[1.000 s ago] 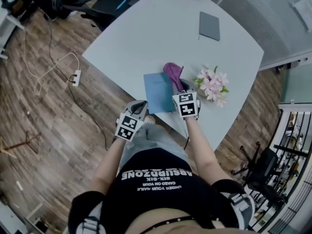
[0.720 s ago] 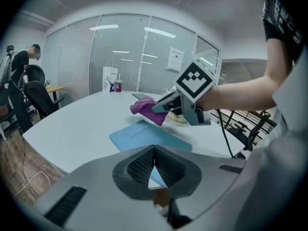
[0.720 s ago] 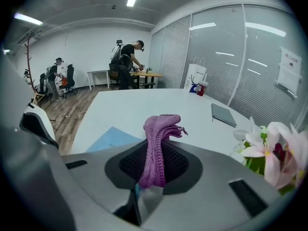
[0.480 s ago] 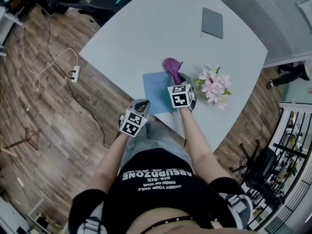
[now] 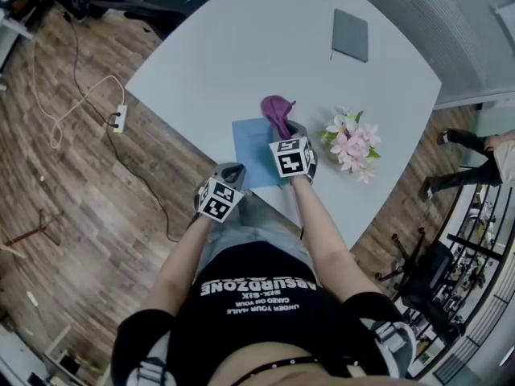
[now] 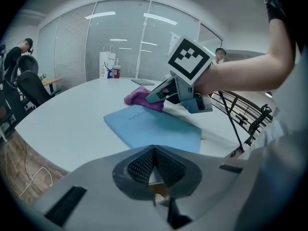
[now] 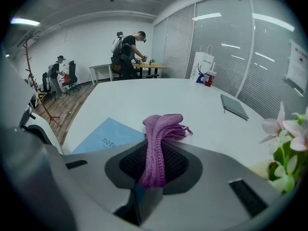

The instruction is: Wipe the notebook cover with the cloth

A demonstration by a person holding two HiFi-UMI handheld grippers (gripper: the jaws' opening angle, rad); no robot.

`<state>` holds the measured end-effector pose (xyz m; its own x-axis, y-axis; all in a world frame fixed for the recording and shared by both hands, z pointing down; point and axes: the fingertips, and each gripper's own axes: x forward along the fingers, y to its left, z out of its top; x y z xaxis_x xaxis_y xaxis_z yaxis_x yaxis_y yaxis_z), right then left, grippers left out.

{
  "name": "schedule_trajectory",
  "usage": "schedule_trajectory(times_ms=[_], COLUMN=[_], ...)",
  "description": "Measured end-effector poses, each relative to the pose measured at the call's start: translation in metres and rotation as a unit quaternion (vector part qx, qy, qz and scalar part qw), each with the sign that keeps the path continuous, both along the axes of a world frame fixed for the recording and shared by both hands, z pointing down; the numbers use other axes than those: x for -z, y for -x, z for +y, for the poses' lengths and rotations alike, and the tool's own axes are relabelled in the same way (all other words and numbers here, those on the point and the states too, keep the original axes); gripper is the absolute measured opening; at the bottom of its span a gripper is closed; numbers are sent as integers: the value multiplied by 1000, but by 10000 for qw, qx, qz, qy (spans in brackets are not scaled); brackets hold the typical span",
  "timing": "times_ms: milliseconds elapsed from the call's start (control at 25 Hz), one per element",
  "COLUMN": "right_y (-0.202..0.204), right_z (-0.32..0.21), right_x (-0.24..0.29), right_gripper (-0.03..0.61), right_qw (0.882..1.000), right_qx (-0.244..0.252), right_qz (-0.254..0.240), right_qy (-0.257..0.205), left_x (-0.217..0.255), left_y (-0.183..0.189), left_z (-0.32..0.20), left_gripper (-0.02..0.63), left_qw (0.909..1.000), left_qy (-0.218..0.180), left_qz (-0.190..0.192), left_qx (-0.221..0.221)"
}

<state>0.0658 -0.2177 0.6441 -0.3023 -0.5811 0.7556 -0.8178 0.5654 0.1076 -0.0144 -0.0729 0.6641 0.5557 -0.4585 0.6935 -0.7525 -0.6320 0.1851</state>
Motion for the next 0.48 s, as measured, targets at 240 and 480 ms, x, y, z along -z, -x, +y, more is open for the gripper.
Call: schedule_trajectory(times_ms=[240,480], right_y=[14,32], right_z=[6,12], right_x=[-1,-2], right_gripper=[83,83], right_qw=[9996,9979], right_qx=[47,156], right_qz=[-195,-545], right_qy=[207,327], left_x=[0,-1], left_y=[-1,0], left_z=[0,-1], left_gripper=[17,17], left_qw=[9998,10000], left_qy=[-132,-12], left_qz=[-127,51], left_qx=[-26,55])
